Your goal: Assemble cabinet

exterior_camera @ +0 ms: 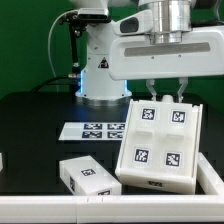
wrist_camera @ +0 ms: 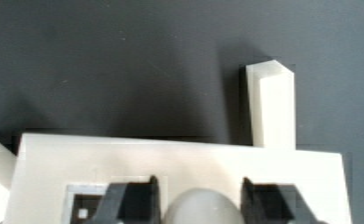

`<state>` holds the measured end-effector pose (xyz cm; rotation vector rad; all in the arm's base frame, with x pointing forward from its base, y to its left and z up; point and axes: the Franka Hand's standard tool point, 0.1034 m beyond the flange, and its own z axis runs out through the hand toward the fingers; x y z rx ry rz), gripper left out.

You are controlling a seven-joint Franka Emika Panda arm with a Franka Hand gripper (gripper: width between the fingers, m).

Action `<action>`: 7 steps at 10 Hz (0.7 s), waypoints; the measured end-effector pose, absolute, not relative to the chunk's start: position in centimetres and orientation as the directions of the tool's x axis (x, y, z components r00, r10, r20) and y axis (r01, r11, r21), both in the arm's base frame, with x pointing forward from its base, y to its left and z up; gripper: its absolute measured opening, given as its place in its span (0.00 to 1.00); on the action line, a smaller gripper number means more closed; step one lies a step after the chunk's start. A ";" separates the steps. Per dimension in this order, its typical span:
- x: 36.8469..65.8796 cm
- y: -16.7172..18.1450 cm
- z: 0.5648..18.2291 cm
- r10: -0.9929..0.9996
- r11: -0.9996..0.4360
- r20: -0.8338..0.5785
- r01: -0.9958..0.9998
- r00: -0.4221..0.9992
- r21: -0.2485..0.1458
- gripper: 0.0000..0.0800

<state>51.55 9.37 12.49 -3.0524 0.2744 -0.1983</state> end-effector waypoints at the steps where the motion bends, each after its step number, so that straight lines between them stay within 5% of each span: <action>1: 53.4 9.4 13.3 -0.176 -0.983 0.133 -0.166 0.975 -0.080 0.27; 3: 54.8 9.9 14.0 -0.131 -0.990 0.120 -0.124 0.984 -0.072 0.27; 7: 53.9 8.0 12.4 -0.022 -0.999 0.106 -0.018 0.994 -0.039 0.27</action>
Offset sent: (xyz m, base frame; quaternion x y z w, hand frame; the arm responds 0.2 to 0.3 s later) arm 0.0391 0.0173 0.0048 0.0029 0.0897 -0.1463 0.9852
